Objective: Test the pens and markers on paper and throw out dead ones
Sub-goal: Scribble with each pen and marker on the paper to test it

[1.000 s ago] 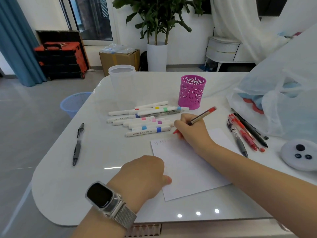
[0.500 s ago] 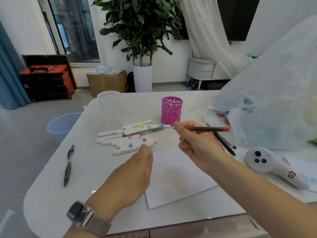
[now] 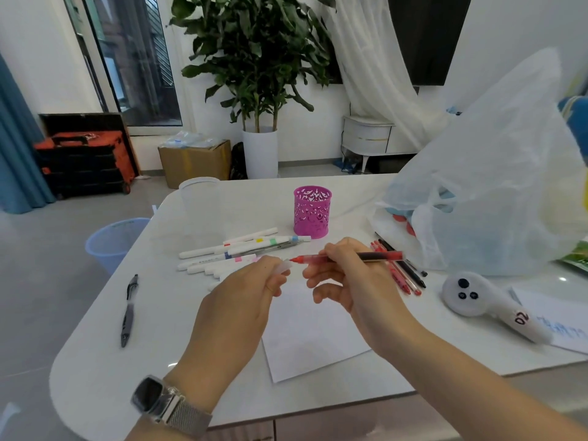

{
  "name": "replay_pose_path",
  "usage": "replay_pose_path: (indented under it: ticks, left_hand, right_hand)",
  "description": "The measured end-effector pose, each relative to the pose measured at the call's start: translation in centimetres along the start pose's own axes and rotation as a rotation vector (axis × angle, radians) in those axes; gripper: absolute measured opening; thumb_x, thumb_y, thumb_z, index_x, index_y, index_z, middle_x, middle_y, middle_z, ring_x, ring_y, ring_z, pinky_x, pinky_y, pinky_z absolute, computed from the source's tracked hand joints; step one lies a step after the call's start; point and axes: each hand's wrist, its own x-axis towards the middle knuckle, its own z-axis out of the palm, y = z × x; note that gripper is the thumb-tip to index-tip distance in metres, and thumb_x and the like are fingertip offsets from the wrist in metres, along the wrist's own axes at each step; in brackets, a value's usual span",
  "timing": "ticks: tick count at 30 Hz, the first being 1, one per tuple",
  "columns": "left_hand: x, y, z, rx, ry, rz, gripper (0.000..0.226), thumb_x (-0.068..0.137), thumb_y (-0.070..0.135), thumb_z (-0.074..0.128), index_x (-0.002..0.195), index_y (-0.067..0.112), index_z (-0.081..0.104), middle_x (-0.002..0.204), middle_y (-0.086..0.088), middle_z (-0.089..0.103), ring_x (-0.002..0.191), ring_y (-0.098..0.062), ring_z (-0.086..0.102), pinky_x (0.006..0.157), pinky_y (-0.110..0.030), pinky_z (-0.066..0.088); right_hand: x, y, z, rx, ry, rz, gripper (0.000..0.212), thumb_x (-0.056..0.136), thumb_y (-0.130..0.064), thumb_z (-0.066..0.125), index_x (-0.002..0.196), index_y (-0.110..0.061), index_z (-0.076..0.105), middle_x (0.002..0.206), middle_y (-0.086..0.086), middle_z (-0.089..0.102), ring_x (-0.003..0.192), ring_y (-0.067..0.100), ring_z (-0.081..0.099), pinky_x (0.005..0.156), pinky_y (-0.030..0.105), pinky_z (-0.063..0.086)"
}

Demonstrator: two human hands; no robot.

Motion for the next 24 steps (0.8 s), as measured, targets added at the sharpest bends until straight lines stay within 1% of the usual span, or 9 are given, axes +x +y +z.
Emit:
replay_pose_path:
  ticks: [2, 5, 8, 10, 12, 14, 18, 20, 24]
  left_hand:
    - [0.0, 0.1, -0.1, 0.001, -0.003, 0.0, 0.021, 0.097, 0.045, 0.028, 0.103, 0.042, 0.048, 0.077, 0.029, 0.05, 0.072, 0.009, 0.049, 0.062, -0.013, 0.038]
    - [0.1, 0.0, -0.2, -0.009, 0.004, 0.011, 0.024, 0.096, 0.042, 0.032, 0.109, 0.041, 0.053, 0.082, 0.025, 0.053, 0.077, -0.001, 0.052, 0.069, -0.023, 0.046]
    - [0.2, -0.1, -0.2, -0.061, -0.015, 0.026, 0.026, 0.094, 0.043, 0.035, 0.11, 0.042, 0.055, 0.094, 0.023, 0.058, 0.088, -0.002, 0.058, 0.077, -0.029, 0.05]
    - [0.2, 0.0, -0.3, -0.151, -0.038, -0.005, 0.017, 0.093, 0.041, 0.043, 0.107, 0.043, 0.053, 0.091, 0.024, 0.061, 0.087, 0.0, 0.058, 0.079, -0.029, 0.049]
    - [0.1, 0.1, -0.3, -0.225, -0.052, -0.056, 0.007, 0.093, 0.037, 0.048, 0.099, 0.042, 0.049, 0.083, 0.024, 0.064, 0.08, 0.001, 0.058, 0.077, -0.027, 0.048]
    - [0.2, 0.2, -0.3, -0.284, -0.046, -0.059, 0.004, 0.092, 0.035, 0.051, 0.09, 0.038, 0.049, 0.079, 0.022, 0.065, 0.076, 0.0, 0.056, 0.071, -0.019, 0.044]
    - [0.3, 0.5, -0.7, -0.474, -0.001, -0.077, 0.01, 0.093, 0.027, 0.052, 0.087, 0.033, 0.058, 0.077, 0.024, 0.065, 0.077, 0.004, 0.059, 0.062, -0.006, 0.039]
    - [0.3, 0.7, -0.8, -0.571, 0.002, -0.126, 0.012, 0.092, 0.023, 0.054, 0.085, 0.031, 0.061, 0.07, 0.023, 0.065, 0.068, 0.005, 0.058, 0.058, -0.006, 0.038]
    - [0.1, 0.4, -0.7, -0.639, -0.005, -0.197, 0.014, 0.092, 0.021, 0.054, 0.083, 0.024, 0.064, 0.057, 0.015, 0.061, 0.053, 0.001, 0.051, 0.057, -0.019, 0.038]
  right_hand:
    - [0.2, 0.2, 0.0, -0.015, -0.011, 0.011, 0.02, 0.097, -0.009, 0.046, 0.082, -0.001, 0.057, 0.072, 0.017, 0.068, 0.064, 0.024, 0.061, 0.053, 0.032, 0.05]
    - [0.3, 0.5, 0.1, -0.049, -0.04, 0.03, 0.019, 0.097, -0.01, 0.047, 0.081, -0.002, 0.054, 0.071, 0.016, 0.068, 0.063, 0.024, 0.06, 0.053, 0.031, 0.05]
    - [0.5, 0.7, -0.2, -0.089, -0.067, 0.032, 0.022, 0.096, -0.013, 0.051, 0.078, -0.003, 0.054, 0.067, 0.013, 0.065, 0.054, 0.021, 0.054, 0.052, 0.031, 0.048]
    - [0.7, 0.9, -0.5, -0.106, -0.079, 0.04, 0.024, 0.096, -0.016, 0.052, 0.076, -0.003, 0.055, 0.06, 0.008, 0.06, 0.049, 0.019, 0.048, 0.05, 0.03, 0.045]
    - [0.7, 1.0, -0.8, -0.089, -0.094, 0.058, 0.024, 0.097, -0.017, 0.052, 0.076, -0.003, 0.055, 0.057, 0.007, 0.052, 0.047, 0.017, 0.043, 0.048, 0.028, 0.042]
    - [0.6, 1.1, -0.8, -0.044, -0.119, 0.068, 0.025, 0.097, -0.017, 0.052, 0.075, -0.005, 0.054, 0.057, 0.006, 0.049, 0.046, 0.017, 0.041, 0.046, 0.026, 0.04]
    - [0.4, 1.3, -0.4, 0.012, -0.174, 0.027, 0.026, 0.095, -0.017, 0.053, 0.072, -0.005, 0.055, 0.061, 0.007, 0.056, 0.05, 0.017, 0.046, 0.046, 0.025, 0.041]
    - [0.3, 1.4, -0.2, 0.016, -0.168, 0.005, 0.026, 0.094, -0.017, 0.055, 0.072, -0.004, 0.054, 0.062, 0.009, 0.059, 0.05, 0.017, 0.049, 0.046, 0.024, 0.042]
    - [-0.2, 2.1, 0.4, 0.022, -0.145, -0.028, 0.025, 0.092, -0.016, 0.056, 0.071, -0.002, 0.053, 0.061, 0.01, 0.061, 0.049, 0.018, 0.051, 0.048, 0.024, 0.044]
